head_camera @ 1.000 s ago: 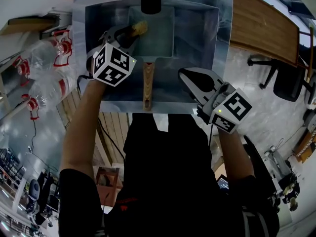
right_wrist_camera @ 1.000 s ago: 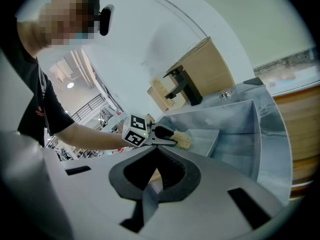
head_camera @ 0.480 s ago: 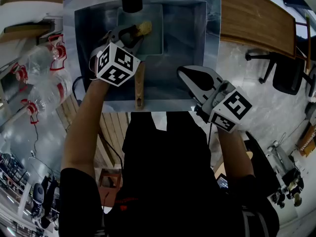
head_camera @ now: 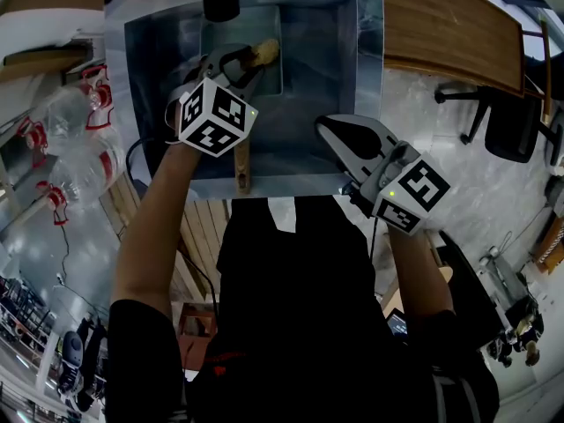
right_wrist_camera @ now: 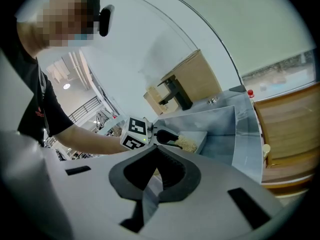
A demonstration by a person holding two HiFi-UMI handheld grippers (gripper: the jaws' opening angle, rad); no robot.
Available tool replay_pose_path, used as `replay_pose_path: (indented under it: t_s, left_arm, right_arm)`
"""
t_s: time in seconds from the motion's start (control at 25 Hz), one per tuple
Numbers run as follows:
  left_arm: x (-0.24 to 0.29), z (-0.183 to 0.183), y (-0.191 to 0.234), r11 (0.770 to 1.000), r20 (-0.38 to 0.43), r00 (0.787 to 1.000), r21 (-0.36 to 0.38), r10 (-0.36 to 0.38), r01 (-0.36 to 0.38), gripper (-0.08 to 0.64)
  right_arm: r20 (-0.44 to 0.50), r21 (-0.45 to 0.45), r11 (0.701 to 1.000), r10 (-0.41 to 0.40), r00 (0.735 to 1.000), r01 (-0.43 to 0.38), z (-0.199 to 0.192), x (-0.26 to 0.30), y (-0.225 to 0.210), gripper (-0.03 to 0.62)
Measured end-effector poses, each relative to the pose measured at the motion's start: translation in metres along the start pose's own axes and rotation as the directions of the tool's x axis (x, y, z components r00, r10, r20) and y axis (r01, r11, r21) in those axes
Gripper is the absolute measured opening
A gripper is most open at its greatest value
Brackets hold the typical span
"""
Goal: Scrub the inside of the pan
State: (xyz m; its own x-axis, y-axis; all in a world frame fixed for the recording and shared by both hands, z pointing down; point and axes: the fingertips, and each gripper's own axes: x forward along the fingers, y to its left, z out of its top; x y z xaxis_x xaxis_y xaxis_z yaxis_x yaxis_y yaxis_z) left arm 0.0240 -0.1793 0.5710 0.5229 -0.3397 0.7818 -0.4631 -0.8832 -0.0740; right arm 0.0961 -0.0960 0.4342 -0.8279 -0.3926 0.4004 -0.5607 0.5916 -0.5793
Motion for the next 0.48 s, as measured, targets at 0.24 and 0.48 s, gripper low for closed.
replay_pose_path:
  t_s: [0.24, 0.48]
  left_arm:
    - [-0.022, -0.004, 0.012, 0.999, 0.012, 0.999, -0.016, 0.042, -0.042, 0.159]
    - [-0.056, -0.033, 0.024, 0.995, -0.016, 0.996, -0.037, 0.088, -0.089, 0.159]
  right_arm:
    - [-0.009, -0.019, 1.0, 0.017, 1.0, -0.017, 0.003, 0.01, 0.01, 0.005]
    - [-0.038, -0.043, 0.996, 0.072, 0.997, -0.073, 0.004, 0.038, 0.033, 0.005]
